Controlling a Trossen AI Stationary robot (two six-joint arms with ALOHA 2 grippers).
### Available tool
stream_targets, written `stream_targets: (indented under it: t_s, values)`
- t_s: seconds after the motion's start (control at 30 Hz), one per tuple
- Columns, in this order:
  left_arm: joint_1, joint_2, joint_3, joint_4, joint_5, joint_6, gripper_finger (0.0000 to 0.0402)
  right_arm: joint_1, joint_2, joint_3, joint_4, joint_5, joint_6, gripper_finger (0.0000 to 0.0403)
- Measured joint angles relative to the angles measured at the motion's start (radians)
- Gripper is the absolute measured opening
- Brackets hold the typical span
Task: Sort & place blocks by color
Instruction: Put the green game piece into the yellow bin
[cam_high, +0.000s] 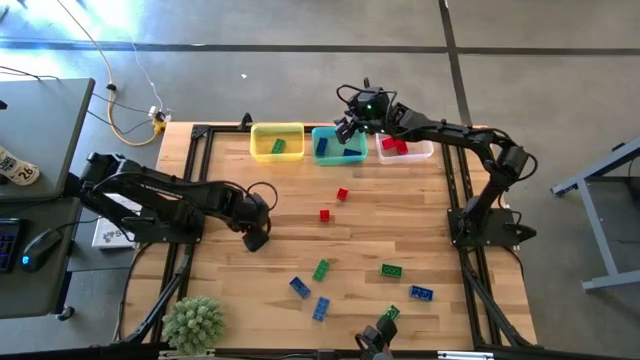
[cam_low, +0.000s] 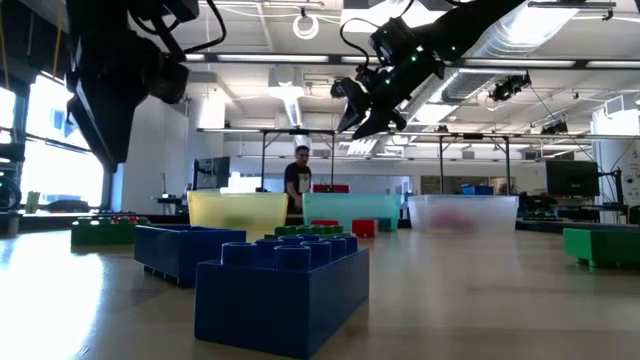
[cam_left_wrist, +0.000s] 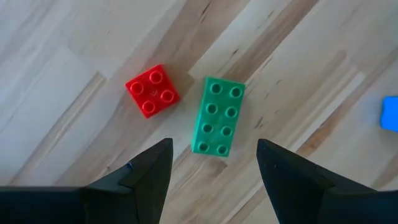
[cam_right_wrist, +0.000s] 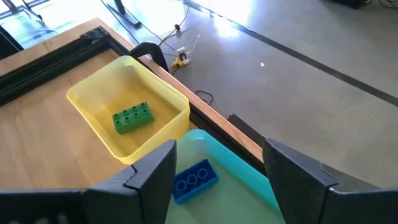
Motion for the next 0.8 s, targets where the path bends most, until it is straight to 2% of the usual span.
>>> stream_targets:
  t_s: [0.33, 0.6, 0.8]
  values:
    - [0.000, 0.041, -0.051, 0.106, 0.021, 0.025, 0.0223, -0.001, 0.000, 0.000, 0.000, 0.000, 0.000, 0.0227]
    - [-0.002, 0.196, -0.051, 0.124, 0.106, 0.098, 0.0223, -0.005, 0.000, 0.000, 0.000, 0.005, 0.004, 0.0226]
    - [-0.002, 0.309, -0.048, 0.123, 0.111, 0.099, 0.0223, -0.005, 0.000, 0.000, -0.002, 0.005, 0.007, 0.0227]
